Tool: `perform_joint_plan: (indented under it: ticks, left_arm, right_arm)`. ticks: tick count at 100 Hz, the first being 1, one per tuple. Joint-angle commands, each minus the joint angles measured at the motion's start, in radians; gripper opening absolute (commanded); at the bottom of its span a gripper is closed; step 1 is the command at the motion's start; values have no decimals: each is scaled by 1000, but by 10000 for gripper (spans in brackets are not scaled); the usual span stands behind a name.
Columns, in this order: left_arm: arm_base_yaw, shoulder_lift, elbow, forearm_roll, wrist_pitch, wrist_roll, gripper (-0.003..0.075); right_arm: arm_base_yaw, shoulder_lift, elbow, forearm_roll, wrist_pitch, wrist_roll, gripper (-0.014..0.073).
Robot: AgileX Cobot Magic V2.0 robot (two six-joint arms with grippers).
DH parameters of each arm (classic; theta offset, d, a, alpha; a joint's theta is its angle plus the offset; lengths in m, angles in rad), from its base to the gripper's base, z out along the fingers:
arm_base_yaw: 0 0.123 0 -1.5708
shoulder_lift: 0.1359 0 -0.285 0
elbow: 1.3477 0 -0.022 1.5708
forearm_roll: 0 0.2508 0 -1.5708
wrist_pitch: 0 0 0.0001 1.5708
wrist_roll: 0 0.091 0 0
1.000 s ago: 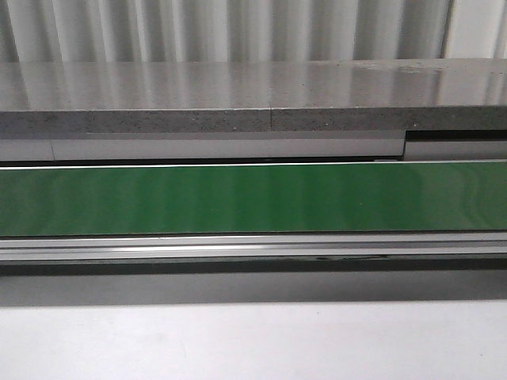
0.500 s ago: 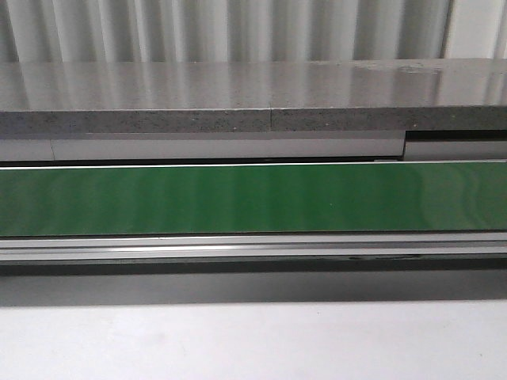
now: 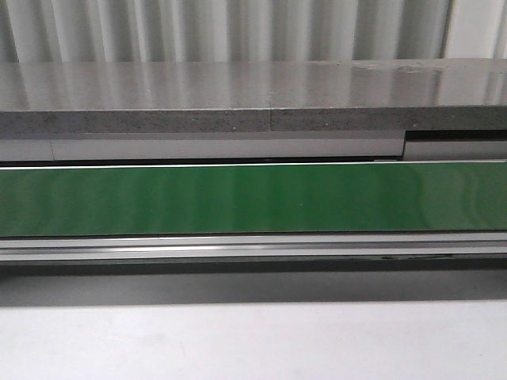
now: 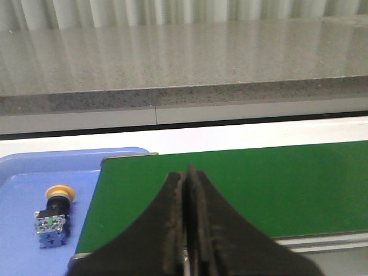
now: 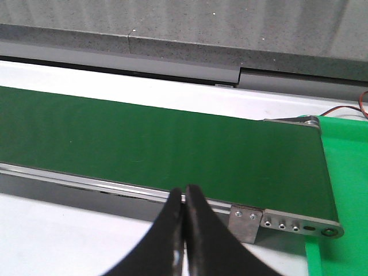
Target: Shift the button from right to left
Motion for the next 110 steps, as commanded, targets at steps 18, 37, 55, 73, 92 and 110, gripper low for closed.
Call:
perform_joint_plan:
  ticks: [18,37,55,73,92,110]
  left_arm:
    - [17,-172,119,63,-98,-46,-20]
    - [37,-221,200,63,-111,-43,-20]
    - [35,-219,200,63,-90,-43,-20]
    - [35,-219,200,63,-90,-43,-20]
    - [35,-219,200,63,-90,-43,-20]
    - [35,-219,200,63,-90,-43,-20]
  right_arm:
    - [2,8,-23,-2,-78,-11,-67]
    - [2,9,-23,-2,-75,-11,-67]
    - [2,9,-23,-2,-74,-11,-67]
    - [2,9,-23,-2,-74,-11,-67]
    - [2,9,-23,-2,-74,-11,-67]
    - [2,9,-23,-2,-74,-11,-67]
